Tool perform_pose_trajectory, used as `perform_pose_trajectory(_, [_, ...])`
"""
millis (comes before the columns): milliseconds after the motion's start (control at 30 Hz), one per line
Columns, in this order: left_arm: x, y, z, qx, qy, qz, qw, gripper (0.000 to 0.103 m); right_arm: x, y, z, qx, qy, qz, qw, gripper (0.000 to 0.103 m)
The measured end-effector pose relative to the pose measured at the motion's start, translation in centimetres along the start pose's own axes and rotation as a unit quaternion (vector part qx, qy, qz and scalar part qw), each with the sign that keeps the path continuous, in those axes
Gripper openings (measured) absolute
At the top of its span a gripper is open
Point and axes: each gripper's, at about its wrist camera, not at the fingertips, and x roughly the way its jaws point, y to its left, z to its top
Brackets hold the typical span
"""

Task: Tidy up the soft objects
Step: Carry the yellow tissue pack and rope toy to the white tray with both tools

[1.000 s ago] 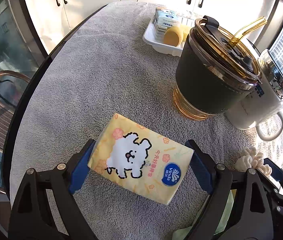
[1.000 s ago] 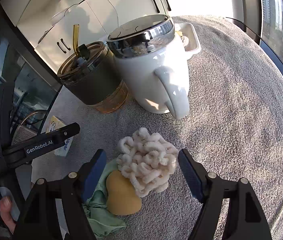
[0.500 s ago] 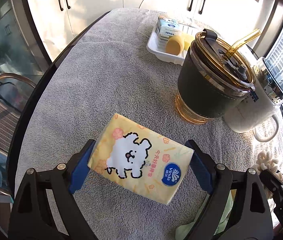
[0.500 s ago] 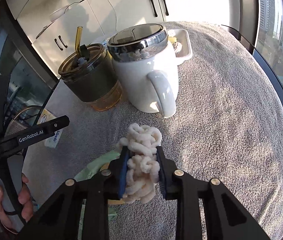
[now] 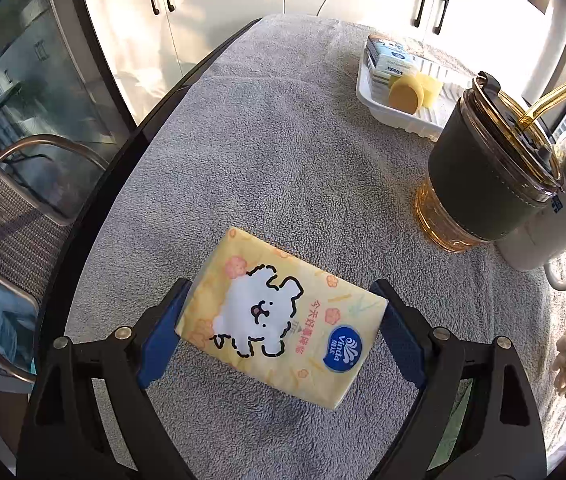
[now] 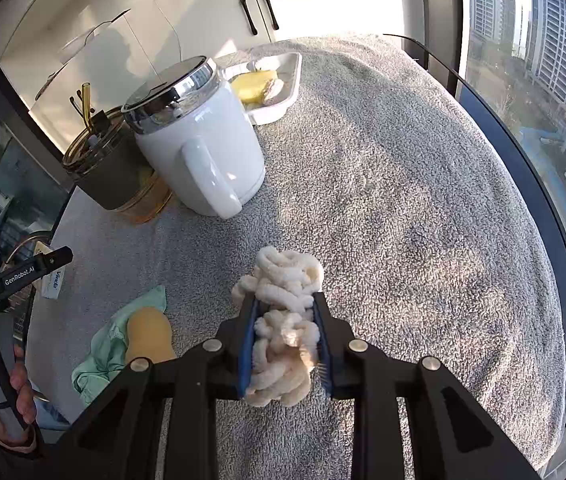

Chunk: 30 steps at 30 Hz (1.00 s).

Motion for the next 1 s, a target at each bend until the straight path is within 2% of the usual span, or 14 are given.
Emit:
perform_pose_trajectory(467, [0.5,2.9,3.6,-0.018,-0.026,0.026,0.9992,0.088,0.0,-3.1,3.9,0.024,-0.015,-0.038,0.999,0.028])
perform_pose_trajectory(1000, [3.4,2.7,10.5,0.003,-0.037,0.052,0.9979,0.088,1.7,-4.8,12.5,0.029,-0.034,-0.063,0.997,0.028])
